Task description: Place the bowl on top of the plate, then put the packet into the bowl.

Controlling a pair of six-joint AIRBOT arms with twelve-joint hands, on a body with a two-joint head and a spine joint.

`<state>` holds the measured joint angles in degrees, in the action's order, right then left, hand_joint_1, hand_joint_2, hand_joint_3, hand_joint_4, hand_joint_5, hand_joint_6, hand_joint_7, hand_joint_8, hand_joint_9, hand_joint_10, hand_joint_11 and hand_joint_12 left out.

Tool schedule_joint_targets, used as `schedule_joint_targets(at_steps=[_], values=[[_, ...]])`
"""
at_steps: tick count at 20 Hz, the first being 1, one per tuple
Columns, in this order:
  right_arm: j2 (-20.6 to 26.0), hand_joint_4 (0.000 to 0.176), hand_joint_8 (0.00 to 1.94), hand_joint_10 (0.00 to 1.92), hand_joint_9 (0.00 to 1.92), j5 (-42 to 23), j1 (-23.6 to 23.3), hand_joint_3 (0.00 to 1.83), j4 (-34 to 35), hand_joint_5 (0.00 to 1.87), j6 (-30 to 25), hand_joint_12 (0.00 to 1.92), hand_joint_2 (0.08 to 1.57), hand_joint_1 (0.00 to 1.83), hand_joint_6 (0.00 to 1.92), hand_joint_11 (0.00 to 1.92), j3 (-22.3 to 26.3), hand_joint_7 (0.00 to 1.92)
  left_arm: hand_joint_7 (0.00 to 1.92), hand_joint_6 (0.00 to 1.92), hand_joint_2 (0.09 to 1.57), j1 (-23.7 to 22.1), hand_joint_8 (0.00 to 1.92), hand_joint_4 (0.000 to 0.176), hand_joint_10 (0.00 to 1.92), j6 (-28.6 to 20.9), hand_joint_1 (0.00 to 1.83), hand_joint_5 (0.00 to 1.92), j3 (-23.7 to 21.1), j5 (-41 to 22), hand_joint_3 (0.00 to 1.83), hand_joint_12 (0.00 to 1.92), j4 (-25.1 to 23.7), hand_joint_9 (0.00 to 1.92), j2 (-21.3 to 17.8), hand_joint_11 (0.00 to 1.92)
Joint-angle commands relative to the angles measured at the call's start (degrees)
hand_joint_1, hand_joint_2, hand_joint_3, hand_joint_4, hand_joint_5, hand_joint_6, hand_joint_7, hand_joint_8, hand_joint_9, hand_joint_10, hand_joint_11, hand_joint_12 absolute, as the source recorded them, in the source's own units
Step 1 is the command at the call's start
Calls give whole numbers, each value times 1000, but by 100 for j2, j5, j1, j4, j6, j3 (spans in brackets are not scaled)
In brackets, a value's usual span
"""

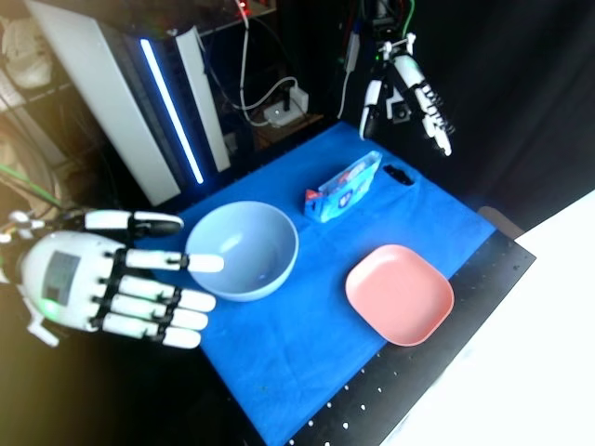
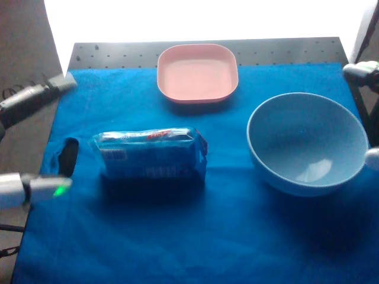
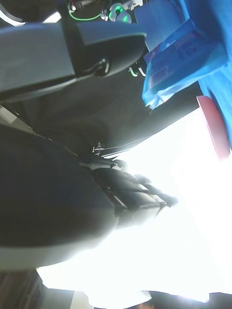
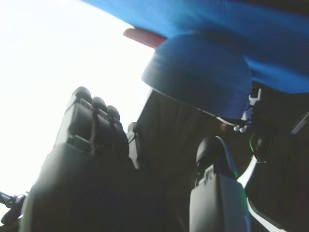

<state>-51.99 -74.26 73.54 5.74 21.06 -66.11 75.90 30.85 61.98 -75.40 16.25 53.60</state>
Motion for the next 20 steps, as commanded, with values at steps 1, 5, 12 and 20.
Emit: schedule_joint_targets(at_steps=[1, 5, 12, 20], values=[[48, 89, 3, 8, 162, -667, -130, 0, 46, 214, -39, 439, 1008, 381, 1, 0, -51, 202, 334, 5, 1087, -48, 3, 136, 9, -35, 425, 430, -12, -693, 6, 303, 23, 205, 5, 0], [88, 111, 0, 0, 151, -189, -712, 0, -783, 195, -39, 369, 859, 498, 0, 0, -70, 165, 341, 1, 1086, -48, 1, 142, 0, -35, 386, 407, -14, -744, 0, 226, 4, 202, -16, 0], [109, 175, 8, 15, 133, 1240, -1482, 2, -2570, 149, -338, 256, 878, 449, 8, 91, -89, 58, 342, 1, 1070, -47, 2, 157, 2, -36, 385, 417, -23, -723, 0, 258, -1, 216, -4, 0], [-231, 58, 9, 11, 303, 2351, -1953, 0, -3537, 302, -427, 770, 1042, 456, 6, 85, -319, 233, 328, 1, 1066, -47, 0, 148, 2, -39, 399, 410, -39, -754, 0, 186, -2, 180, 25, 0]])
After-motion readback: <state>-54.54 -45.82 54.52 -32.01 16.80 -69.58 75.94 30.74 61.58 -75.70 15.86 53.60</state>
